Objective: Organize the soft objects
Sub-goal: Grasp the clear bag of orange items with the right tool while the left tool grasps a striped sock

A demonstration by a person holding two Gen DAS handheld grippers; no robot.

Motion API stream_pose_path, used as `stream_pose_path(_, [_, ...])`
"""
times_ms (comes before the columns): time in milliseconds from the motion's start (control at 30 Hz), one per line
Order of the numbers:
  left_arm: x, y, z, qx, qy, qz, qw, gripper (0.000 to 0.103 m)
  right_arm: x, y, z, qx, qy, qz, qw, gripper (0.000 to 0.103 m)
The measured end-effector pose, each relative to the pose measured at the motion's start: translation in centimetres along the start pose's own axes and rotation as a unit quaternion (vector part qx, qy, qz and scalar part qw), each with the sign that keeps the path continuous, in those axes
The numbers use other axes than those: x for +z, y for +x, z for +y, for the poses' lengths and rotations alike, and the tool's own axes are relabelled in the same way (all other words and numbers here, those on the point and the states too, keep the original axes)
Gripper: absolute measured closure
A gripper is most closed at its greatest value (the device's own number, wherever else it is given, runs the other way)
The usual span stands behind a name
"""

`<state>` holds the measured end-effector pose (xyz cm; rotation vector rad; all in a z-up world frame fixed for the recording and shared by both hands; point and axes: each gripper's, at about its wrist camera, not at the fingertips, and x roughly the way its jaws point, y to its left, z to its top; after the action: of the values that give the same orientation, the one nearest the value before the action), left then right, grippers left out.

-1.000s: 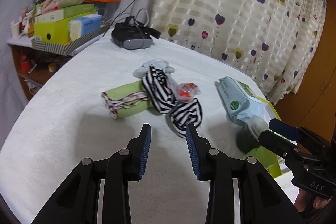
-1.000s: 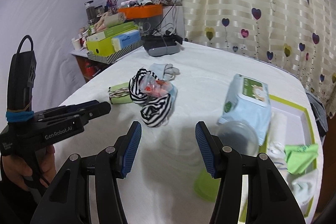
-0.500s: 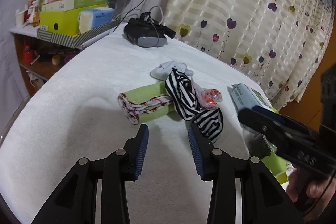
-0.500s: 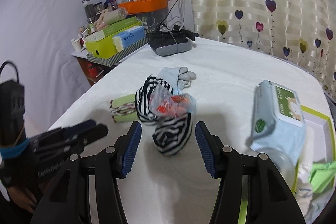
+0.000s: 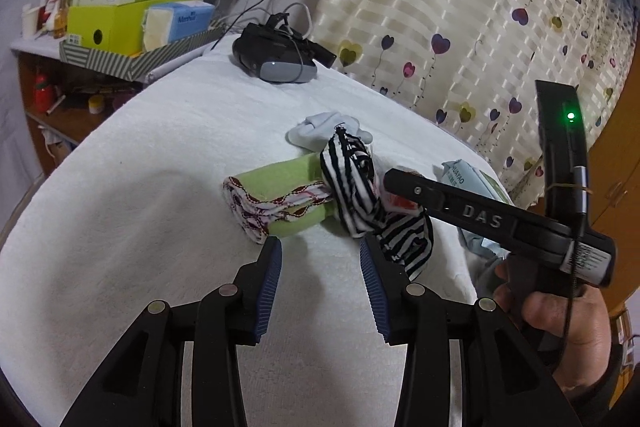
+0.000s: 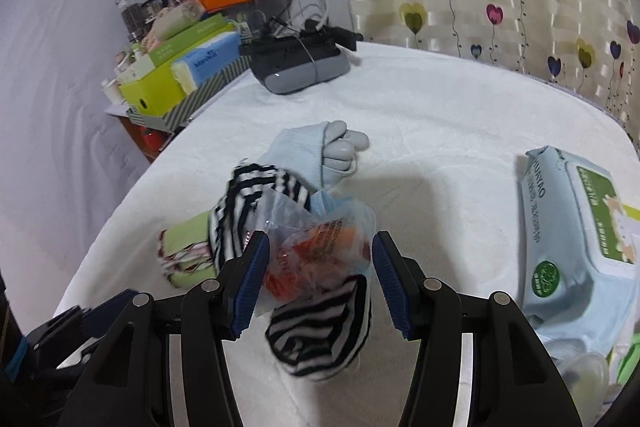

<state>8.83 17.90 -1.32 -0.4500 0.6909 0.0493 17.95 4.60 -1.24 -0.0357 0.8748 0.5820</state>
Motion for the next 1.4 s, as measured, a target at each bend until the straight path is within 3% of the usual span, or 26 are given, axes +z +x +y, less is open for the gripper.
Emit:
stream_pose_path(100, [0.0,0.4,-0.1,-0.004,0.001,0.005,1.0,0.063,-0.1,0.0,0.0,0.001,-0.007,-0.002,1.0,0.069])
stream_pose_path(167, [-0.1,0.6,-0.2,-0.006,0.0,0.008,0.9999,0.063,-0.1,-0.6,-0.1,0.001,-0.008,-0.011,1.0,0.071])
stream_pose_path(633, [-0.3,2.9,-4.6,-0.033,0.041,0.046,0.9976,0.057,-1.0,-8.2,-2.1,0.005,0.003,-0.09,0.996,0.072])
stream_pose_path(933, [-0.5,6.9,-7.2,-0.024,0.071,0.09,0.9931,0.054,-1.6,-10.5,-4.4,0.009,0.018,-0.11,0.994,0.072])
stream_pose_path(1200, [-0.5,8.6,-7.8,-0.003,0.076,0.094,0.9926,0.05,-2.0,-10.9,-5.8,0.018,0.029,-0.114,0.993,0.072])
stream_pose_path(1267, [-0.5,8.6,-7.5,-0.001,0.071,0.091,0.9933,0.054,-2.1,-11.0,-6.1,0.019,0.031,-0.115,0.993,0.072])
stream_pose_path(1400, [-0.5,8.0,-7.5,0.002,0.072,0.083,0.994,0.076,-2.4,-11.4,-6.3,0.02,0.034,-0.118,0.992,0.072])
